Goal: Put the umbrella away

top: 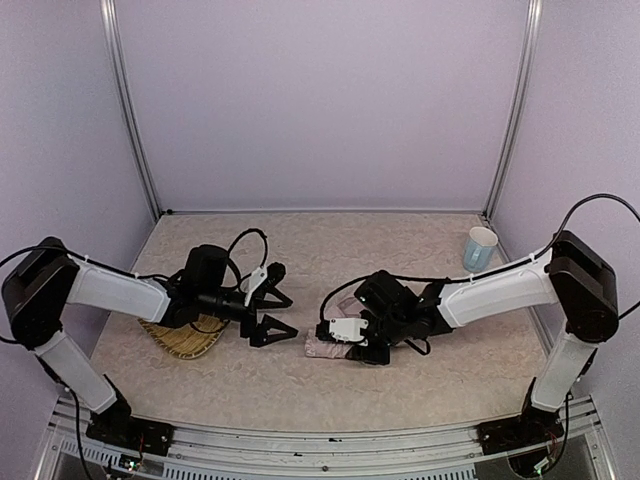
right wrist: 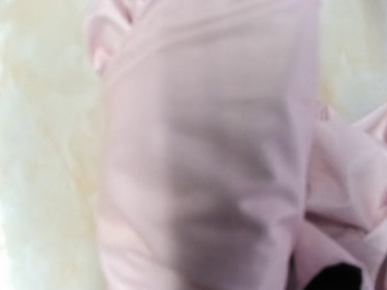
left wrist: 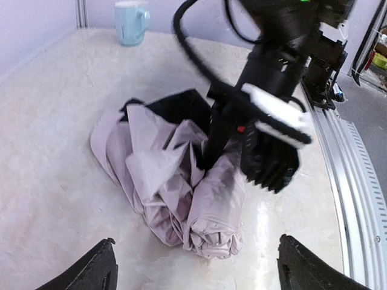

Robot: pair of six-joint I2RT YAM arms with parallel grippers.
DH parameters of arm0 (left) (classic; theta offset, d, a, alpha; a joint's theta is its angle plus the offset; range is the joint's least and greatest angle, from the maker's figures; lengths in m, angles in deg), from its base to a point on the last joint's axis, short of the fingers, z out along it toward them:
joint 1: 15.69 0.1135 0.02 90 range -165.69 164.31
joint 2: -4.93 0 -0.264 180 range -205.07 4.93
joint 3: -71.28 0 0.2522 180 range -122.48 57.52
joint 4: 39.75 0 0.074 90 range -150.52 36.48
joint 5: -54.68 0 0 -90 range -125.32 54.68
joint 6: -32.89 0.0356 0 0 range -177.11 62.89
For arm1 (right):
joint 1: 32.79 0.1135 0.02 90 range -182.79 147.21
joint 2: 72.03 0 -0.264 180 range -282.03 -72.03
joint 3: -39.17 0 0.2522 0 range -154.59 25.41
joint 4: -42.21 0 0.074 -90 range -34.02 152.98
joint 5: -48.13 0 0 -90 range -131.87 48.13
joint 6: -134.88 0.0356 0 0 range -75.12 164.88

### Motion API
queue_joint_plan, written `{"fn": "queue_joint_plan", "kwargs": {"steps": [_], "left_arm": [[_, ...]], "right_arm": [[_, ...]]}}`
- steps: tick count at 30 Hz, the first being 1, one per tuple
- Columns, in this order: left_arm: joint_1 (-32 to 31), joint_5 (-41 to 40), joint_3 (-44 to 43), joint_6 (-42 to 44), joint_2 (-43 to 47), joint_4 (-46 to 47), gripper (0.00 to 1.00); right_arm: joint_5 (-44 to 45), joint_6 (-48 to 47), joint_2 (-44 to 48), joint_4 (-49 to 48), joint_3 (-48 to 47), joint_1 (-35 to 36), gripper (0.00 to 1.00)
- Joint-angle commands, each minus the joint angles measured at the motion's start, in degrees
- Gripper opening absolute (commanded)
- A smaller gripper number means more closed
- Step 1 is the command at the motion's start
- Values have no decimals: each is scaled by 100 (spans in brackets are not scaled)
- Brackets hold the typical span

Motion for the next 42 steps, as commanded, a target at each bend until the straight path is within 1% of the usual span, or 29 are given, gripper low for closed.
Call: {"fn": "queue_joint_plan", "kwargs": {"steps": [1,3,5,6,8,10,14,15,18,21,23,25,27,29,31,33,37,39,42], "left_arm": [[-202,-785,518,497,800,1150,83],[-554,-1208,631,1136,1088,754,73],[-997,-1758,596,1735,1198,318,62],[-1172,-1983,534,1955,1163,95,60],[-1489,-2470,296,2293,973,-269,60],[-1742,-2868,106,2610,695,-513,64],[-2060,-3468,-260,3199,126,-659,84],[-2112,-3600,-356,3325,7,-662,87],[-2182,-3836,-583,3718,-361,-667,92],[-2165,-4048,-743,3865,-712,-709,93],[-2142,-4222,-841,3868,-992,-804,91],[-2141,-4429,-988,3791,-1266,-997,85],[-2118,-4460,-1163,3652,-1493,-1294,73],[-2102,-4403,-1226,3476,-1617,-1530,59],[-2077,-4289,-1289,3325,-1682,-1742,51],[-2057,-4180,-1410,3156,-1788,-2062,49],[-1989,-3963,-1906,2744,-2169,-3081,47],[-1938,-3698,-2178,2558,-2345,-3601,44],[-1861,-3117,-2538,2319,-2559,-4239,44]], "right_arm": [[-1690,489,-663,1804,-184,-382,18],[-2061,573,-894,2137,-360,-549,18],[-2251,618,-1116,2441,-527,-679,17],[-2356,619,-1213,2590,-596,-728,17],[-2571,604,-1341,2682,-712,-806,18],[-2673,576,-1468,2737,-802,-880,18],[-2869,394,-1689,2898,-1056,-981,18],[-2917,332,-1752,2962,-1124,-1006,18],[-2888,223,-1949,3146,-1337,-1053,17],[-2861,156,-2082,3273,-1489,-1060,17],[-2868,145,-2089,3254,-1526,-1072,18],[-2927,137,-2066,3216,-1574,-1070,18],[-3015,153,-1970,3080,-1605,-1076,20],[-3057,198,-1857,2899,-1591,-1108,25],[-3034,300,-1734,2697,-1558,-1167,29],[-3030,404,-1595,2504,-1535,-1230,38],[-3013,639,-1153,2105,-1477,-1276,57],[-2998,776,-797,1843,-1373,-1310,64],[-2828,1008,-129,1340,-1042,-1416,71]]}}
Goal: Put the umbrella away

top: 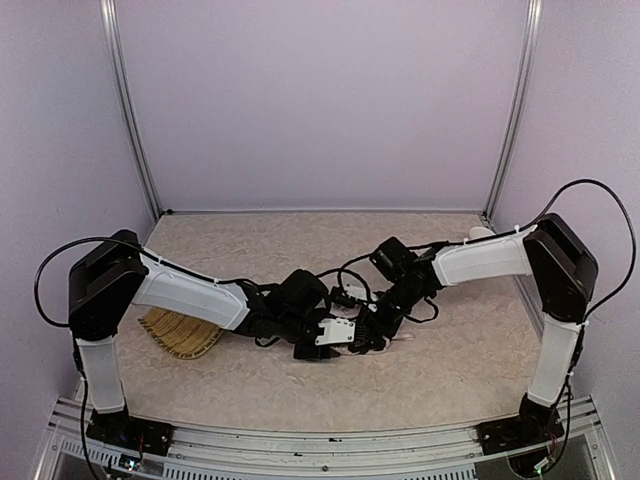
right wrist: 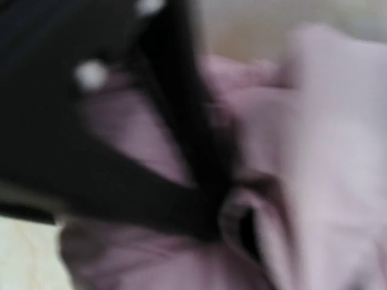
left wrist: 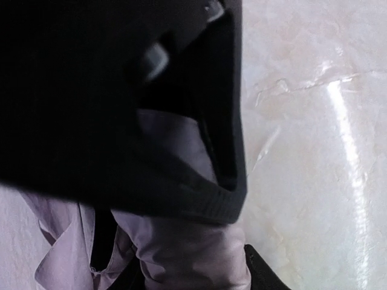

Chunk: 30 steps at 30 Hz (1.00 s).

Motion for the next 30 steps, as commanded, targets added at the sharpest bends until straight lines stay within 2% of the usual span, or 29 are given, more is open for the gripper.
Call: {"fn": "queue_joint_plan", "kwargs": {"steps": [1,6,13,15,19,23,26,30], "left_arm": [[292,676,-280,-846,-727,-2133,43],[460,1218,-704,-1097,-1244,-2976,39],[711,2160,-1182,-1313,-1809,-3581,35],[829,2576,-1396,-1300,-1957,-3812,34],[963,3000,-1710,-1254,-2232,-4197,30],[1022,3235,-1950,-1143,-2501,-4581,28],[1026,3225,-2092,-1144,-2650,-4751,26],[1038,3288,-2111,-1086,-2670,-4812,26]], "right_arm": [[245,456,1042,-478,552,-98,73],[661,603,2081,-968,1369,-331,79],[1528,500,3238,-1141,2007,-337,78],[1958,336,3540,-1410,2264,-78,78],[3091,-495,4037,-2399,3172,926,78],[3678,-1185,3672,-3177,3419,1623,84],[4338,-1229,2886,-2978,2934,1717,85],[4613,-1533,2149,-2967,2623,1719,85]]}}
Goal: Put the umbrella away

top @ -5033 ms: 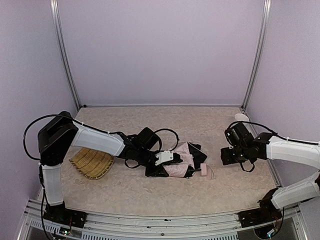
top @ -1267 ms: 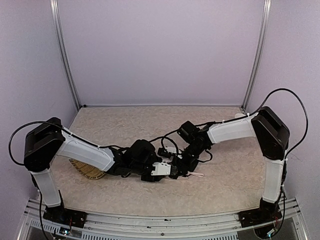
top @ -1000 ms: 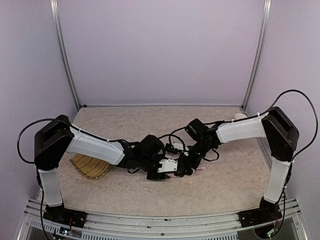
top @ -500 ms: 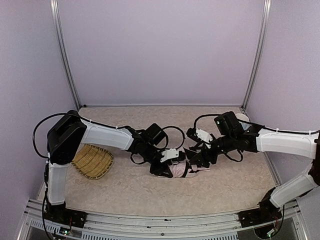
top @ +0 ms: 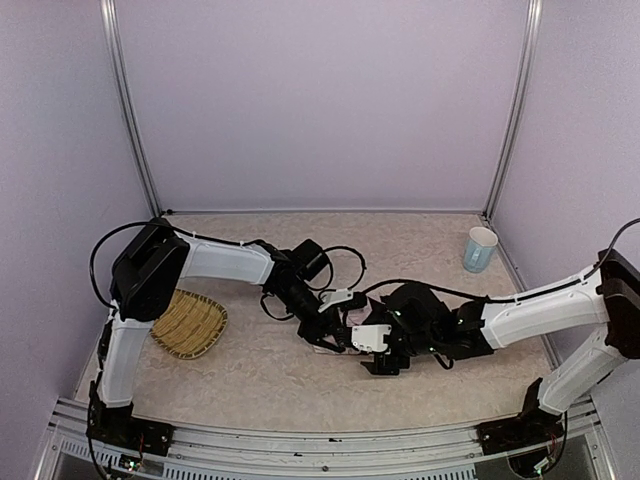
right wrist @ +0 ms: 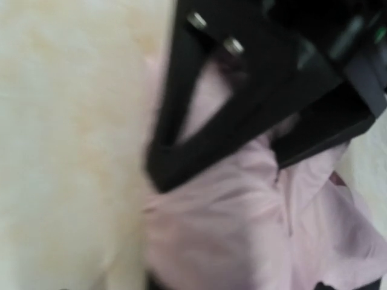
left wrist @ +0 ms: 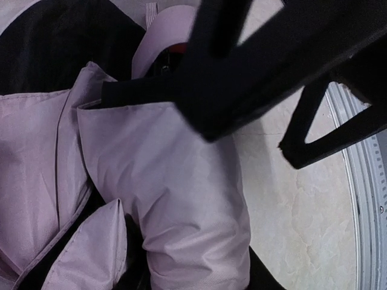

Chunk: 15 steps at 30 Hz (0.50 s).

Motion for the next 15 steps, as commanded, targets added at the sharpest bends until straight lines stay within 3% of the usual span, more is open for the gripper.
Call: {"fn": "queue_joint_plan", "kwargs": {"steps": [1,8,10,12,13,15], "left_arm": [[-51,-558,543,-119,-911,-1733,26],[-8,-485,473,-14,-978,-1851,26],[-6,-443,457,31,-965,-1851,27],[9,-414,440,26,-926,-1817,28],[25,-432,442,-32,-881,-1762,29],[92,-550,543,-317,-700,-1384,51]], "right_arm": [[760,-528,-695,-250,-356,44,85],[973,-747,-1373,30,-717,52,70],[958,-720,-1465,76,-744,48,58],[908,-652,-1488,125,-759,53,38],[870,-614,-1474,155,-760,53,33],[753,-554,-1402,266,-750,56,26]]}}
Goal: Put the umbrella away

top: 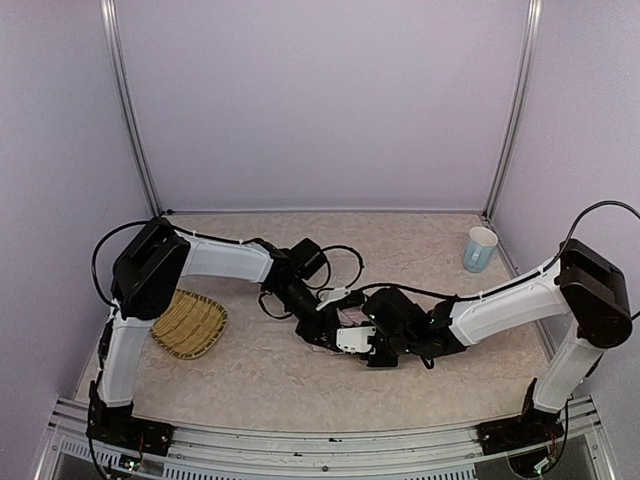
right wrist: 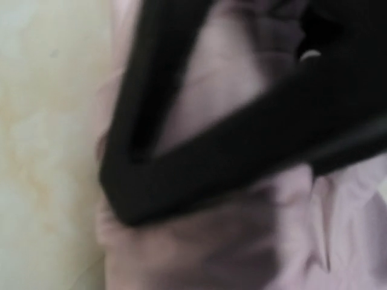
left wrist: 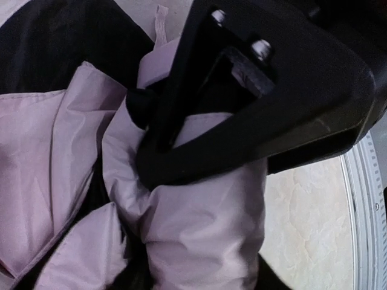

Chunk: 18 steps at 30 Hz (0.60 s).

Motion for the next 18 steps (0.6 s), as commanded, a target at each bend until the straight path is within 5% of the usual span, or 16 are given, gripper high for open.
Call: {"fn": "queue_joint_plan", "kwargs": {"steps": [1,2,3,18], "left_arm": [[72,-775,732,-548,-476,-835,68],[128,-754,855,-618,-309,-544,92],[182,-745,1004,-707,-128,-218,98],[485,-2781,4833,-1865,4106,5817,99]], "right_arm": [[-116,-160,-21,325,-58,20,24],[-196,-128,19,405,-49,19,23],[-299,-114,61,512,-40,16,21],[-2273,689,21,2403,-471,-537,16]]}}
